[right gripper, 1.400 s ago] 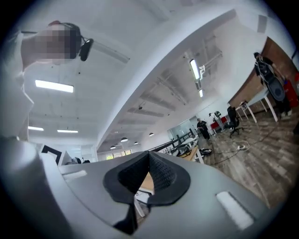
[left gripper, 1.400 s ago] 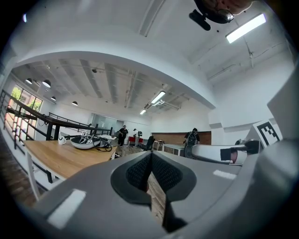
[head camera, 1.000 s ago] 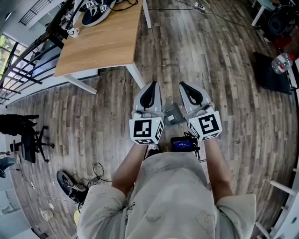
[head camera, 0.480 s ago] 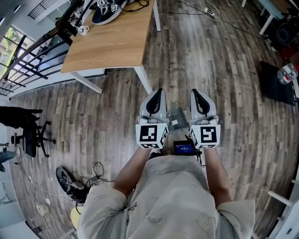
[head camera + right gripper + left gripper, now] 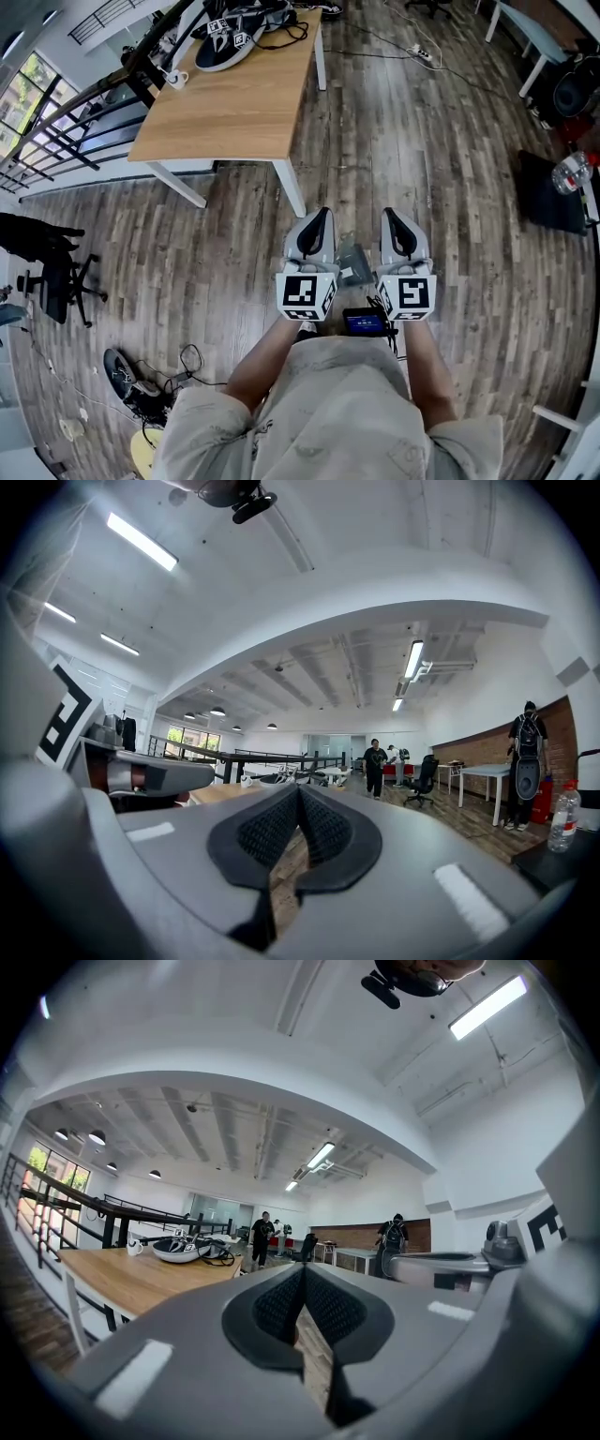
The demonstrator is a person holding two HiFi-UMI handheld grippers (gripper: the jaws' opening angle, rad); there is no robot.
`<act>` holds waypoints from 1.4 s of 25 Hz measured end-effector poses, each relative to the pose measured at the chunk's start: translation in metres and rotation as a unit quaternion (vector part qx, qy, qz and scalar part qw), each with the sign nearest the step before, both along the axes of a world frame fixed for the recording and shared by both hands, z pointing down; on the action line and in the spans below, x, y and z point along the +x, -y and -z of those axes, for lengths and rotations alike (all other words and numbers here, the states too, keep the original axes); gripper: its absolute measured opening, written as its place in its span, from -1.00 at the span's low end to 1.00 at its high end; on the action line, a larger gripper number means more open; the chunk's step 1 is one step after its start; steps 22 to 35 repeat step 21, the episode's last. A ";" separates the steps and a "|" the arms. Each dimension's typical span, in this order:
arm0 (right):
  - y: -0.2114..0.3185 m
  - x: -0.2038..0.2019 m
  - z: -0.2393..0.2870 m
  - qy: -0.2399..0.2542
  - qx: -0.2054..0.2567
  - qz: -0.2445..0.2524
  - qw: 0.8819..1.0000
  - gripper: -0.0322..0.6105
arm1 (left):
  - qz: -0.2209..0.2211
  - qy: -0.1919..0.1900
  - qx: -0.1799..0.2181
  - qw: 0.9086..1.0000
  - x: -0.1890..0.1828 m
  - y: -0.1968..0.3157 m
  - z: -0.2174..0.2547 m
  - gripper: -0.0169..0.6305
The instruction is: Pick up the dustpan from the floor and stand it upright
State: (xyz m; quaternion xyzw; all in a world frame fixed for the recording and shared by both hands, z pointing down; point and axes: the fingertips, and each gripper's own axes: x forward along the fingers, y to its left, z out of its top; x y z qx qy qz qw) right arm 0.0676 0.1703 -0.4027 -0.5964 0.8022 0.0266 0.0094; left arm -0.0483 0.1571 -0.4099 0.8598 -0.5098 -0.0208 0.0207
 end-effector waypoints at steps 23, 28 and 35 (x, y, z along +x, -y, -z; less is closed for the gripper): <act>-0.018 -0.074 0.031 0.002 0.007 0.001 1.000 -0.88 | 0.028 -0.001 0.000 1.000 -0.088 -0.019 0.024 -0.89; -0.018 -0.074 0.031 0.002 0.007 0.001 1.000 -0.88 | 0.028 -0.001 0.000 1.000 -0.088 -0.019 0.024 -0.89; -0.018 -0.074 0.031 0.002 0.007 0.001 1.000 -0.88 | 0.028 -0.001 0.000 1.000 -0.088 -0.019 0.024 -0.89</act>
